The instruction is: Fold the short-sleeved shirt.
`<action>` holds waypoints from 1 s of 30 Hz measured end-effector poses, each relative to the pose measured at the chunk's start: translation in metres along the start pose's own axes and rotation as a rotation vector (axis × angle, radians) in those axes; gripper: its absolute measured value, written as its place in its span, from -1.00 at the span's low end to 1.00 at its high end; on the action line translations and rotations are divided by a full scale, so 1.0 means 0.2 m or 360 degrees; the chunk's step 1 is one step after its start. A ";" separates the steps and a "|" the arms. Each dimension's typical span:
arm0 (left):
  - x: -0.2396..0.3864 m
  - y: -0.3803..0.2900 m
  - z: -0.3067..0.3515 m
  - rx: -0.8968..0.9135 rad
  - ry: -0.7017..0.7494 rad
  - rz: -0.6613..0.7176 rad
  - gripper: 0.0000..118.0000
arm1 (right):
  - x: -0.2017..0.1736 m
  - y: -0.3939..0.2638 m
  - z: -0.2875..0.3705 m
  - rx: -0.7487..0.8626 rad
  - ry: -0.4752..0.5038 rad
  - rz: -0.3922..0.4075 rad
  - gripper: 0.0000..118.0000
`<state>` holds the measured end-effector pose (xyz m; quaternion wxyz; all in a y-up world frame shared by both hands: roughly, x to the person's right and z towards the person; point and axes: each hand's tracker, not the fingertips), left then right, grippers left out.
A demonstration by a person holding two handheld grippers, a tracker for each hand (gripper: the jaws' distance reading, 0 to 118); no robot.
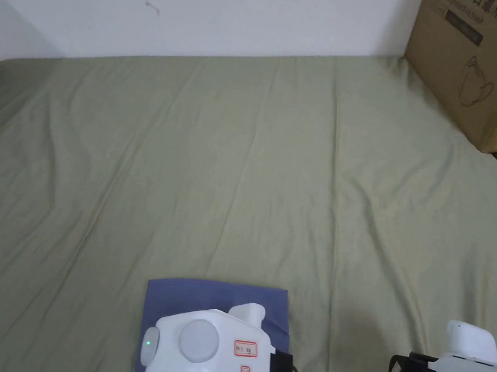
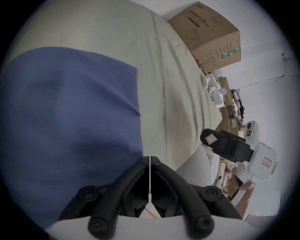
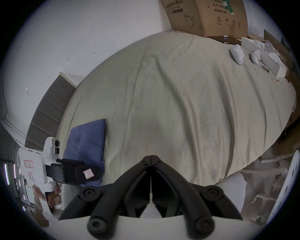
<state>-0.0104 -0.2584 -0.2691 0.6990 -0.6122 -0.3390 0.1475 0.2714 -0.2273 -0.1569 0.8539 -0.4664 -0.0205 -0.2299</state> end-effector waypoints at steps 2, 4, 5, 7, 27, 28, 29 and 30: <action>0.03 -0.02 -0.05 -0.0045 -0.0044 -0.0018 -0.98 | 0.00 0.00 0.00 -0.0004 -0.0007 -0.0003 -1.00; 0.07 -0.04 -0.06 -0.0064 -0.0005 -0.0121 -0.98 | 0.00 0.00 0.00 -0.0004 -0.0006 -0.0005 -1.00; 0.08 -0.04 -0.04 -0.0040 -0.0005 -0.0111 -0.98 | 0.00 0.00 0.01 0.0000 -0.0001 -0.0004 -1.00; 0.05 -0.03 0.04 0.0021 -0.0077 -0.0067 -0.98 | -0.01 0.01 0.02 0.0003 0.0016 0.0004 -1.00; -0.80 -0.42 0.95 0.0711 -0.0120 0.0583 -0.98 | -0.91 0.05 -0.57 -0.0454 0.0403 0.0621 -1.00; -0.82 -0.43 0.95 0.0710 -0.0125 0.0605 -0.98 | -0.92 0.03 -0.60 -0.0456 0.0331 0.0621 -1.00; -0.81 -0.44 0.94 0.0713 -0.0136 0.0622 -0.97 | -0.91 0.02 -0.61 -0.0418 0.0378 0.0623 -1.00; -0.82 -0.44 0.94 0.0709 -0.0148 0.0632 -0.95 | -0.92 0.01 -0.63 -0.0412 0.0383 0.0620 -1.00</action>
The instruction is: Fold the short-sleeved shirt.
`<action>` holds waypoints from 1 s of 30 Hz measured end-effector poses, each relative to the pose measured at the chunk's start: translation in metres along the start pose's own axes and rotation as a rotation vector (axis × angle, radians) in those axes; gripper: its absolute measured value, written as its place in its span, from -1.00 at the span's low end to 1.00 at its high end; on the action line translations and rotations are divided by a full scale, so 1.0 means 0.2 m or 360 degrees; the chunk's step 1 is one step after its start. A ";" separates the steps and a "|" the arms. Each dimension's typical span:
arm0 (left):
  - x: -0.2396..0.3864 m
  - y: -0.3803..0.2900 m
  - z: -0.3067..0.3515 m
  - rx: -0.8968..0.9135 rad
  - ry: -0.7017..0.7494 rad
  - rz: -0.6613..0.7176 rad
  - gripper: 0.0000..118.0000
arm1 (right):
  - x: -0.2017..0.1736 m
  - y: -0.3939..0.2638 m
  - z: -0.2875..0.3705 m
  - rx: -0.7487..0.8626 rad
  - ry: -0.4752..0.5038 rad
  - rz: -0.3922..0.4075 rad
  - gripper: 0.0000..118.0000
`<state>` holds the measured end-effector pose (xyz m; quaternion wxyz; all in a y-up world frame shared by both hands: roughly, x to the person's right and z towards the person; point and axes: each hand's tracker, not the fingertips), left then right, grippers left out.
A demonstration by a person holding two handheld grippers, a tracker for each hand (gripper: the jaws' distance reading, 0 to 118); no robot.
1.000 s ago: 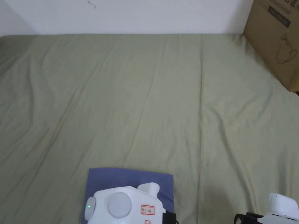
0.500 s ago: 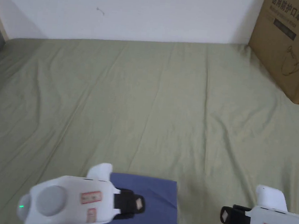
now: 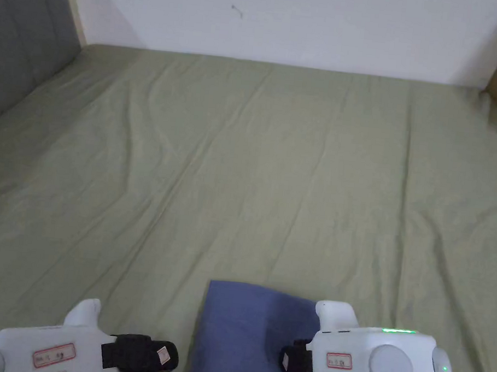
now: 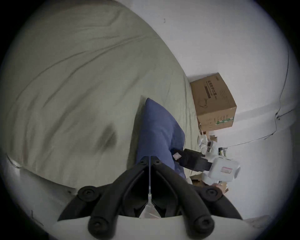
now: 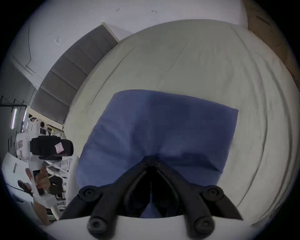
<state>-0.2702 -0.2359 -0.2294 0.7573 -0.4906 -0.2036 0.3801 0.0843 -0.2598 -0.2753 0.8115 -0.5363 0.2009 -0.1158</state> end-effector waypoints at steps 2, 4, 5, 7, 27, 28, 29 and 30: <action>-0.02 0.01 -0.02 -0.0061 -0.0095 0.0030 -0.51 | 0.01 0.00 0.08 0.0014 0.0008 -0.0005 -1.00; -0.03 0.04 -0.08 -0.0117 -0.0125 0.0078 0.30 | 0.01 0.00 0.09 -0.0001 -0.0005 0.0020 -1.00; -0.04 0.06 -0.11 -0.0149 -0.0128 0.0088 0.70 | 0.01 0.00 0.10 -0.0003 -0.0013 0.0024 -1.00; -0.09 0.09 -0.19 -0.0172 -0.0147 0.0110 0.87 | 0.01 -0.01 0.09 -0.0005 -0.0009 0.0008 -1.00; -0.13 0.21 -0.61 -0.0452 -0.0436 0.0311 -0.61 | 0.01 0.02 0.11 -0.0031 0.0100 -0.0079 -1.00; -0.11 0.23 -0.59 -0.0459 -0.0396 0.0210 -0.61 | 0.02 0.03 0.12 -0.0030 0.0102 -0.0102 -1.00; -0.10 0.24 -0.56 -0.0465 -0.0374 0.0157 -0.61 | 0.02 0.04 0.14 -0.0013 0.0109 -0.0110 -1.00; -0.10 0.27 -0.52 -0.0461 -0.0349 0.0125 -0.61 | 0.01 0.04 0.15 0.0004 0.0108 -0.0116 -1.00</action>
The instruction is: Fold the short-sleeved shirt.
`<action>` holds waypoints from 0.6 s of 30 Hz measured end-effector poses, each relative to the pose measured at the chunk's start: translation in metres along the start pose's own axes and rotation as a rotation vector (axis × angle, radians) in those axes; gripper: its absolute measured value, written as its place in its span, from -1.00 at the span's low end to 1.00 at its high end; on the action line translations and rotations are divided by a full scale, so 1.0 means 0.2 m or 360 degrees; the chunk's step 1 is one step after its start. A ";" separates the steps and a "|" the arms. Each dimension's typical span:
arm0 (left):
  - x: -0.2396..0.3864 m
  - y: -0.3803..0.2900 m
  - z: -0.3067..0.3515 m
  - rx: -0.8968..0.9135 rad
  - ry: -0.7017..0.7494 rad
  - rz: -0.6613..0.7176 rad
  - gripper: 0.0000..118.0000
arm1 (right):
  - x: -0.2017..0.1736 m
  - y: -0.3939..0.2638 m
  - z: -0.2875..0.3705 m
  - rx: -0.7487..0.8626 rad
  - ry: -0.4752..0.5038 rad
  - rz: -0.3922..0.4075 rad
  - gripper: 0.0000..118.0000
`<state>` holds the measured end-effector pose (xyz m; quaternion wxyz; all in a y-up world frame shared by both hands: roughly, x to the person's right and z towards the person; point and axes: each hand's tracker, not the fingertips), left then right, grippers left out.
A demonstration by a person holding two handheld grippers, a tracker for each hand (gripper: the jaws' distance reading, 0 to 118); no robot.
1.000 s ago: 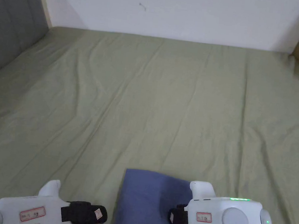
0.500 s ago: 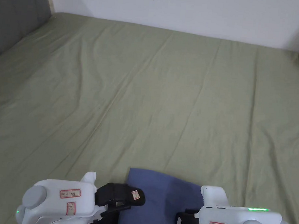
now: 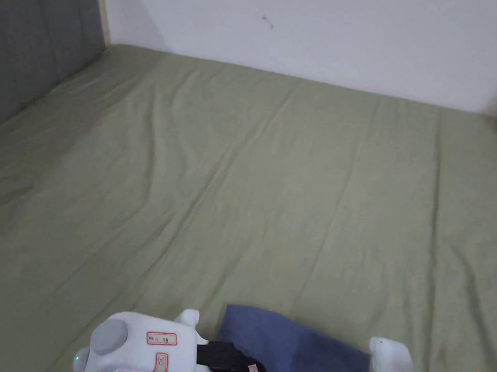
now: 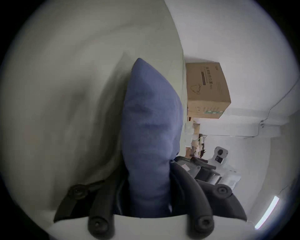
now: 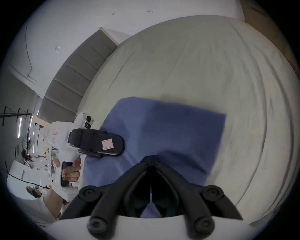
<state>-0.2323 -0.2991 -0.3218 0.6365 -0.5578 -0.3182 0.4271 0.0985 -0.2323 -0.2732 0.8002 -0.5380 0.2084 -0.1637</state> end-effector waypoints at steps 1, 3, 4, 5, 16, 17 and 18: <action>0.00 0.03 0.05 0.0030 0.0021 -0.0008 -0.61 | -0.01 0.00 0.01 0.0019 -0.0010 -0.0006 -1.00; 0.01 0.08 0.20 0.0061 0.0059 -0.0068 -0.61 | -0.05 0.04 0.07 0.0053 0.0006 -0.0011 -1.00; -0.01 0.10 0.29 0.0088 0.0188 -0.0057 -0.61 | -0.06 0.04 0.08 0.0059 0.0007 -0.0010 -1.00; 0.03 0.11 0.37 0.0131 0.0279 -0.0087 -0.61 | -0.07 0.04 0.09 0.0064 0.0001 -0.0006 -1.00; -0.12 0.62 1.21 0.0239 0.1739 -0.0471 -0.61 | -0.02 0.01 -0.07 -0.0003 -0.0017 -0.0042 -1.00; -0.10 0.61 1.21 0.0242 0.1889 -0.0508 -0.61 | -0.02 0.01 -0.08 -0.0011 -0.0013 -0.0045 -1.00; -0.11 0.63 1.23 0.0241 0.2053 -0.0578 -0.61 | -0.01 0.01 -0.09 -0.0021 -0.0012 -0.0046 -1.00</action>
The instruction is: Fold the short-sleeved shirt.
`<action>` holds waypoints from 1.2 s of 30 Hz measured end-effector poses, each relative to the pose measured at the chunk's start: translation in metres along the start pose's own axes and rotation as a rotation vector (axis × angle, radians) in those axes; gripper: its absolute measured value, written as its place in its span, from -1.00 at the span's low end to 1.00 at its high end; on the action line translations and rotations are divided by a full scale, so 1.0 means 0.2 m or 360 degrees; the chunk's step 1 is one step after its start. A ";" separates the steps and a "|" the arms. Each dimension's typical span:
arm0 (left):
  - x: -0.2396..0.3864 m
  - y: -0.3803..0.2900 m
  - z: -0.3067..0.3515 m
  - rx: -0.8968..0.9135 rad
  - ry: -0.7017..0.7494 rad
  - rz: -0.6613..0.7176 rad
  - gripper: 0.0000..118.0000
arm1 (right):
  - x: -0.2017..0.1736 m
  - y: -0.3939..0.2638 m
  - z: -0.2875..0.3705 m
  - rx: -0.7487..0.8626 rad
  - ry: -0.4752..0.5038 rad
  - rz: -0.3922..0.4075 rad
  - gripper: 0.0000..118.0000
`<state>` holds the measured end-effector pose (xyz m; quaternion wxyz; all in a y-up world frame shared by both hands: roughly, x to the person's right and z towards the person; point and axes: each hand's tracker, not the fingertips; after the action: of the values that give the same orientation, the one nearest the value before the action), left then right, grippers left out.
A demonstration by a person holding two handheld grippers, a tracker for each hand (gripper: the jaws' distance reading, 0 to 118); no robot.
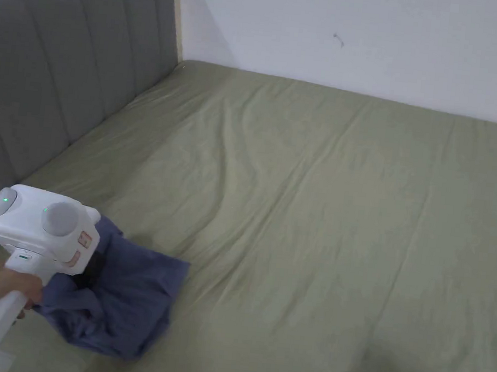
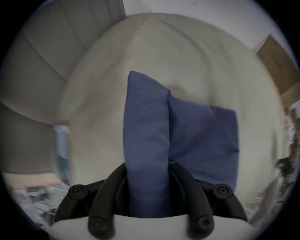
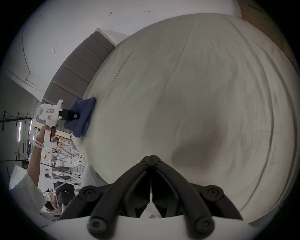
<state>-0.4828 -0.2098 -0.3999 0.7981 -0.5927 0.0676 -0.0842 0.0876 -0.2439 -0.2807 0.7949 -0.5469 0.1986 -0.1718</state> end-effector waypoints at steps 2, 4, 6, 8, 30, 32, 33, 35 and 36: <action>-0.03 0.01 -0.04 0.0065 0.0288 -0.0060 -0.56 | -0.01 0.00 -0.01 -0.0005 -0.0011 0.0003 -1.00; -0.04 -0.01 -0.08 0.0070 0.0383 -0.0170 -0.03 | 0.01 0.00 -0.02 -0.0009 -0.0015 -0.0013 -1.00; -0.05 -0.03 -0.10 0.0001 0.0492 -0.0146 0.64 | 0.01 0.00 -0.01 0.0005 -0.0010 -0.0029 -1.00; -0.08 -0.04 -0.07 0.0042 0.0468 -0.0087 0.77 | 0.02 0.00 0.00 0.0015 -0.0009 -0.0042 -1.00; 0.99 -0.41 0.82 0.0706 -0.0488 0.0128 -1.00 | 0.16 -0.16 0.37 0.0283 0.0035 -0.0118 -1.00; 1.08 -0.41 0.92 0.0830 -0.0410 0.0042 -1.00 | 0.16 -0.15 0.45 0.0373 0.0004 -0.0111 -1.00; 1.12 -0.41 0.98 0.0896 -0.0358 -0.0002 -1.00 | 0.15 -0.13 0.50 0.0424 -0.0046 -0.0072 -1.00; 1.23 -0.43 1.12 0.1062 -0.0214 -0.0039 -1.00 | 0.09 -0.09 0.62 0.0546 -0.0220 0.0062 -1.00; 1.27 -0.43 1.18 0.1141 -0.0184 -0.0043 -1.00 | 0.04 -0.06 0.68 0.0615 -0.0297 0.0148 -1.00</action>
<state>-0.1909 -0.0678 -0.2525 0.9565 -0.2800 -0.0192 -0.0796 0.1634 -0.1426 -0.2264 0.9070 -0.3881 0.1124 -0.1184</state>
